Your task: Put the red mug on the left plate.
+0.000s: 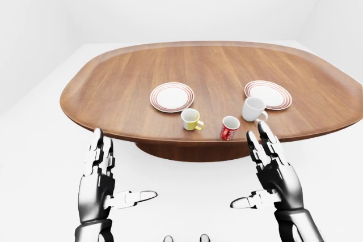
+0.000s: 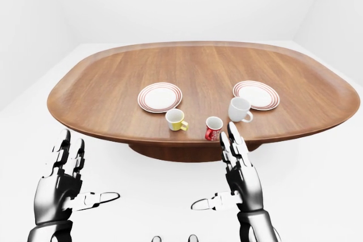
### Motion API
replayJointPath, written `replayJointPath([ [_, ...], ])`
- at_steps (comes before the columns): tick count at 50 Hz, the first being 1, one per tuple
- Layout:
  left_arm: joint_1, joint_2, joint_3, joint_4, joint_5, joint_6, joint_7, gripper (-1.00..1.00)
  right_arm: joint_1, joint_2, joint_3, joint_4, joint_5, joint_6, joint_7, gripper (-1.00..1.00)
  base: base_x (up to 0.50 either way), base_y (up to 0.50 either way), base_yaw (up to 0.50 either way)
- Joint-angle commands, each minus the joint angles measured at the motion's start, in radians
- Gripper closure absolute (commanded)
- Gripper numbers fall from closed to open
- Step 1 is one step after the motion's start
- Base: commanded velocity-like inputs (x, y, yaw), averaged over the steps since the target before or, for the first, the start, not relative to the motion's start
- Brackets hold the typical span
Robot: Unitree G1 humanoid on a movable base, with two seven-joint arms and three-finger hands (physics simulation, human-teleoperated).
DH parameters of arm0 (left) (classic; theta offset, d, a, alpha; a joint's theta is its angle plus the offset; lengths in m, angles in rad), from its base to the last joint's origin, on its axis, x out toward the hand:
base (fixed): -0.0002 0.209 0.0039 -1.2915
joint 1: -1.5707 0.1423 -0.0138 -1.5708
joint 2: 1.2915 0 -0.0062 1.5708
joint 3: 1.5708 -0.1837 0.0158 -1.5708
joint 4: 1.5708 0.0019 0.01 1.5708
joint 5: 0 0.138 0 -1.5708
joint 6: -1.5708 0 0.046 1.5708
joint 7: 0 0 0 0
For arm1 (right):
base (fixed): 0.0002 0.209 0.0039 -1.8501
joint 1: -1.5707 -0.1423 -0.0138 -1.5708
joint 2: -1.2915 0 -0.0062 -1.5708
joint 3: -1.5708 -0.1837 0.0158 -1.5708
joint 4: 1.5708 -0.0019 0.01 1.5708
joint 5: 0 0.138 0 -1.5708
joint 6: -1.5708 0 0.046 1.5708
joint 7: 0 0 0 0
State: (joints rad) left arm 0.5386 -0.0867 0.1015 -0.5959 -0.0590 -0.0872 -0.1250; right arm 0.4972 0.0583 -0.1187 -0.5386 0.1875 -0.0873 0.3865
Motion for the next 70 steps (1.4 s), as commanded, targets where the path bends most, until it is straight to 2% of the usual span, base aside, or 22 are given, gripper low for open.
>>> replayJointPath([
  [1,0.003,0.004,-0.003,-0.006,-0.001,0.000,0.001,-1.00,-0.005,-0.003,0.003,0.001,0.000,0.000,-0.003,-1.00,0.01,0.50,0.00],
  [37,0.007,0.002,-0.003,-0.004,-0.003,0.000,-0.001,-1.00,-0.019,-0.003,-0.009,0.014,0.029,0.000,0.007,-1.00,0.03,0.50,0.00],
  [46,0.006,0.001,-0.001,-0.005,-0.004,0.000,-0.002,-1.00,-0.015,-0.009,-0.003,0.008,0.050,0.000,0.032,-1.00,0.03,0.02,0.00],
  [70,0.005,0.003,-0.003,0.002,-0.005,0.000,0.001,-1.00,-0.030,-0.009,-0.006,0.011,0.045,0.000,0.038,-1.00,0.50,0.00,0.00],
])
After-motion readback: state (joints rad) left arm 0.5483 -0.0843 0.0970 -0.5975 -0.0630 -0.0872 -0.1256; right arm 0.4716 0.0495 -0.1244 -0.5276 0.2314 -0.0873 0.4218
